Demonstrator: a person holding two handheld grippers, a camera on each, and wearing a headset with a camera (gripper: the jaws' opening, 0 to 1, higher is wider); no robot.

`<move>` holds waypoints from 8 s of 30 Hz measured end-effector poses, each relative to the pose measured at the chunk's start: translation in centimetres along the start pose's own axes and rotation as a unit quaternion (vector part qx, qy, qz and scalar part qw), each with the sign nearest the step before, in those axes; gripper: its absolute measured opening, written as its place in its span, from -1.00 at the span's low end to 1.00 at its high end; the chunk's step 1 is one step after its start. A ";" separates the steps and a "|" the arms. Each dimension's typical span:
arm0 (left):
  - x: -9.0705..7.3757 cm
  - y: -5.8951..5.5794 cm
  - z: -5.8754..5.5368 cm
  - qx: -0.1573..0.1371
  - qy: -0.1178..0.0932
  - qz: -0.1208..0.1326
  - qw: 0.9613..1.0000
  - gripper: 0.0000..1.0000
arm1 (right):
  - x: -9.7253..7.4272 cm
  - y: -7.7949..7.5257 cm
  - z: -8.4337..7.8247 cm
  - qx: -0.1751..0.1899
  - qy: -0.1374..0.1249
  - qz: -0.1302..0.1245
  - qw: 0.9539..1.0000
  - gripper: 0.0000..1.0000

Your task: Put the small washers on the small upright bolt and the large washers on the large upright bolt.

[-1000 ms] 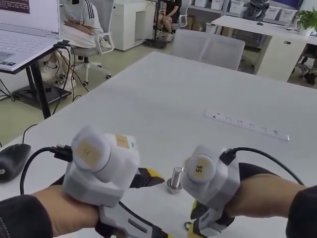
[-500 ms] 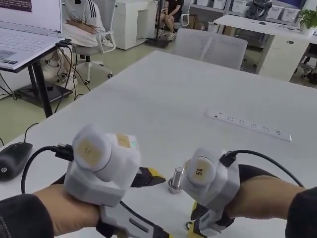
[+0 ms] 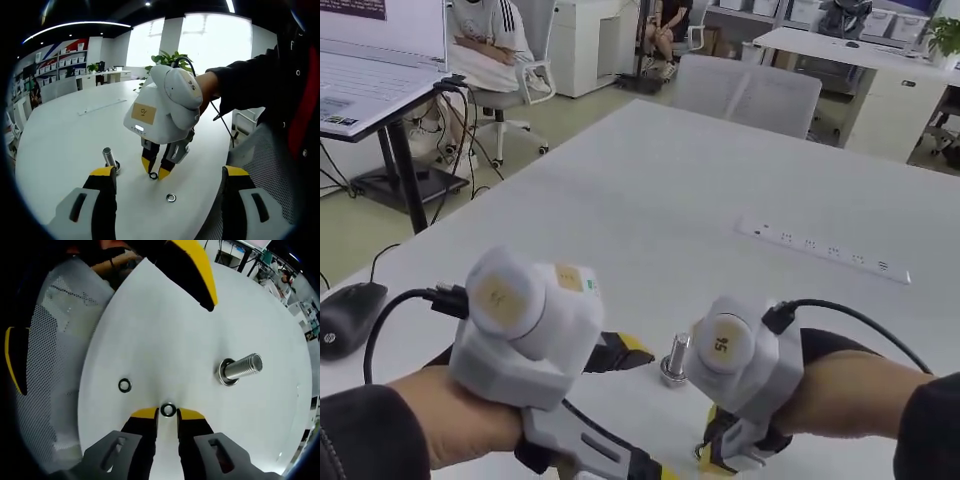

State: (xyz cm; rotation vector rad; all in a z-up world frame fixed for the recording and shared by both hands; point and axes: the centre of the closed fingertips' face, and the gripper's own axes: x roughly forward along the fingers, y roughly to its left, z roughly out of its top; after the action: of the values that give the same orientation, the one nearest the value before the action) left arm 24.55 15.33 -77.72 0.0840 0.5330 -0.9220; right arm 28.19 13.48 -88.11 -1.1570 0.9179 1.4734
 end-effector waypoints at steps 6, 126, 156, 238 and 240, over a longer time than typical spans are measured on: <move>0.0 0.1 0.1 0.000 -0.001 0.001 1.000 0.73 | 0.0 -0.1 0.0 -0.002 0.001 0.000 1.000 -0.72; 0.5 0.2 0.6 0.011 0.011 -0.004 1.000 0.74 | -8.2 -5.7 -6.3 0.030 0.030 -0.054 0.998 -0.73; 0.8 0.3 0.5 0.007 0.013 -0.002 1.000 0.73 | -6.2 -6.0 -7.2 0.040 0.036 -0.041 0.998 -0.73; 0.6 0.2 0.7 0.009 0.011 -0.001 1.000 0.73 | -4.9 -2.9 -9.9 0.097 0.020 -0.030 0.995 -0.40; 0.6 0.1 0.8 0.010 0.010 -0.001 1.000 0.73 | -4.9 -2.5 -9.7 0.094 0.020 -0.029 0.995 -0.40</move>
State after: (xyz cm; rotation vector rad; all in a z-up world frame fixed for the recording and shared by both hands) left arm 25.23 14.77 -77.35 0.1113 0.5420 -0.9286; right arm 32.76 3.60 -85.76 -1.0697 1.0185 1.2912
